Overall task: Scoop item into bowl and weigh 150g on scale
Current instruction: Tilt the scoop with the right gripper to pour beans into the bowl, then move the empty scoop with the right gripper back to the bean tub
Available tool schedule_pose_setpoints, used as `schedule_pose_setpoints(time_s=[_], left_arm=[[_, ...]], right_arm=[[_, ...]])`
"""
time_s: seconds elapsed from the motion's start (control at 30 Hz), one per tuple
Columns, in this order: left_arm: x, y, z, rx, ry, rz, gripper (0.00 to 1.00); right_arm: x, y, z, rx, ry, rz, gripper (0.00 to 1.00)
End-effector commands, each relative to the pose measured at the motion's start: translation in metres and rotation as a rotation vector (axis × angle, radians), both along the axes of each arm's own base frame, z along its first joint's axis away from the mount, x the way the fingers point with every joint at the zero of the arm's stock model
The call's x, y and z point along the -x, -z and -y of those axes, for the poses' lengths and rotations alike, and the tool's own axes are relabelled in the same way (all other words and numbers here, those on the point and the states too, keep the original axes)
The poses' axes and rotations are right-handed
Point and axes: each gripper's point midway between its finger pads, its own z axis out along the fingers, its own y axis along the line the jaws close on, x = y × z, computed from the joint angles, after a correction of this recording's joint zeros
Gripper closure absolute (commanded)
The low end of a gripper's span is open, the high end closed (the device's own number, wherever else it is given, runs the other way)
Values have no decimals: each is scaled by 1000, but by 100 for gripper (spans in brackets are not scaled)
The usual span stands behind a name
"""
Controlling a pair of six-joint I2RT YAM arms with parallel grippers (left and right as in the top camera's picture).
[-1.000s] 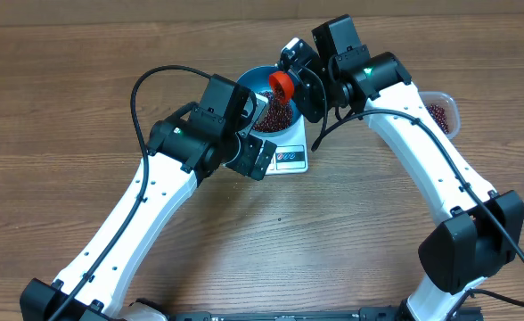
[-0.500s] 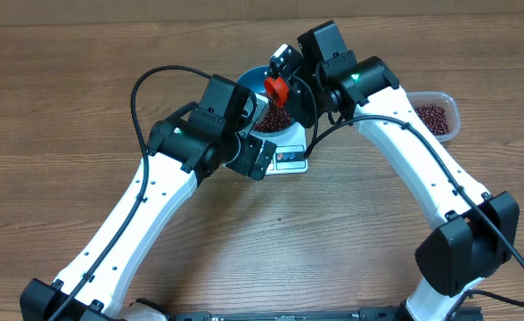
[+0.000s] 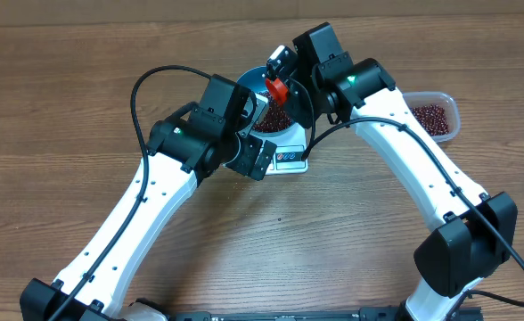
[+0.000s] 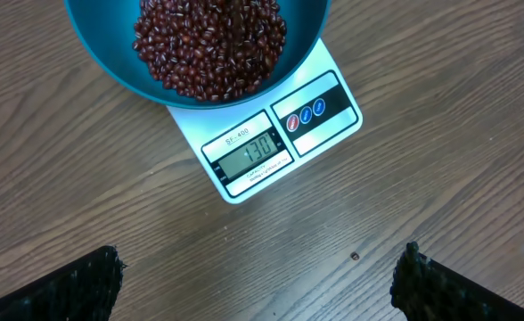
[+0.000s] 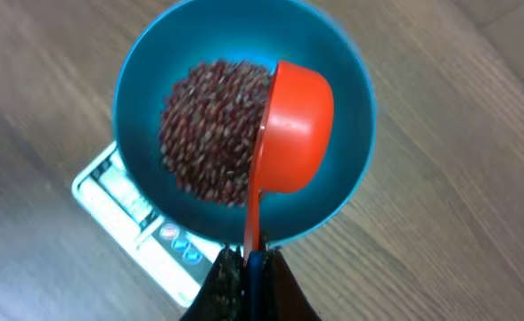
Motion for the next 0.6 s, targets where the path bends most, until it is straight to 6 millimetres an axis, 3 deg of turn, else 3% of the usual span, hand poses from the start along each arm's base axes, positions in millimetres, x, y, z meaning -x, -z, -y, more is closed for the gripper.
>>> schedule_pose_setpoints(time_s=[0.0, 0.1, 0.23, 0.43, 0.57], left_arm=[[1, -7, -1, 18, -8, 16, 0], [1, -7, -1, 19, -8, 16, 1], [1, -7, -1, 18, -8, 16, 1], [1, -7, -1, 18, -8, 16, 0], [1, -7, -1, 18, -8, 16, 0]], right_arm=[[5, -10, -9, -1, -76, 18, 96], [-10, -15, -3, -13, 48, 56, 96], [0, -12, -8, -20, -23, 22, 96], [-6, -16, -4, -93, 79, -2, 96], [0, -34, -11, -247, 38, -48, 96]])
